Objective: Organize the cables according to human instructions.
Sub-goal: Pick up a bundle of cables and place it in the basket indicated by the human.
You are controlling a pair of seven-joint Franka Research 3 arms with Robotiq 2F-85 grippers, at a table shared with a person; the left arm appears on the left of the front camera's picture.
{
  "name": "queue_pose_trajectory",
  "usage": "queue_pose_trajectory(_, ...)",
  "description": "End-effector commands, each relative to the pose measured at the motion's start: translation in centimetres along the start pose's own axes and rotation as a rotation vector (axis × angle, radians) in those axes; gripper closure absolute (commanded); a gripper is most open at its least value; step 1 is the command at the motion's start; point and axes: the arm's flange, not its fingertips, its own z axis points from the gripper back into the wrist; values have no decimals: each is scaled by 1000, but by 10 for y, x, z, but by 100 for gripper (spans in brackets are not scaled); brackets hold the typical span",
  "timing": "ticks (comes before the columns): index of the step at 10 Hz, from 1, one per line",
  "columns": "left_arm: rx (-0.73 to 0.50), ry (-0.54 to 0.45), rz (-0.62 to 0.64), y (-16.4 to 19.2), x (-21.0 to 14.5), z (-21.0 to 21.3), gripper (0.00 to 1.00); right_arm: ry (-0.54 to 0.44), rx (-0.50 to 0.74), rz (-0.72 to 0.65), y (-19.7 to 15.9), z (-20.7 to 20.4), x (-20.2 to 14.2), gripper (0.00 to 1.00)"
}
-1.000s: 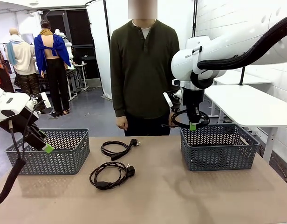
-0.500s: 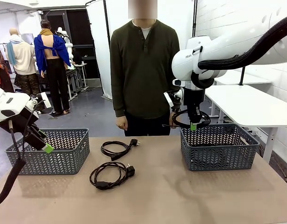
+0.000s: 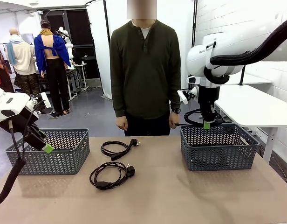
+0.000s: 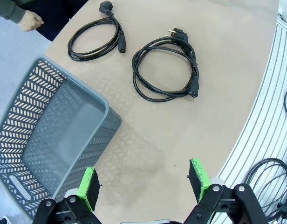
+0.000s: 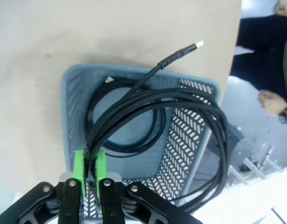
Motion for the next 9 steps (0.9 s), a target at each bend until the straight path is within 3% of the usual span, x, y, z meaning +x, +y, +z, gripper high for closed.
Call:
queue_pose_trajectory(1,-9,-7,14,-1,-1,0,0,-44,-13,33,11,-5,-18,100)
queue_pose_trajectory(4,-9,-7,14,-1,-1,0,0,-16,-25,34,12,-23,-42,100)
queue_pose_trajectory(9,-9,-7,14,-1,-1,0,0,1,-52,51,-1,-48,-46,100)
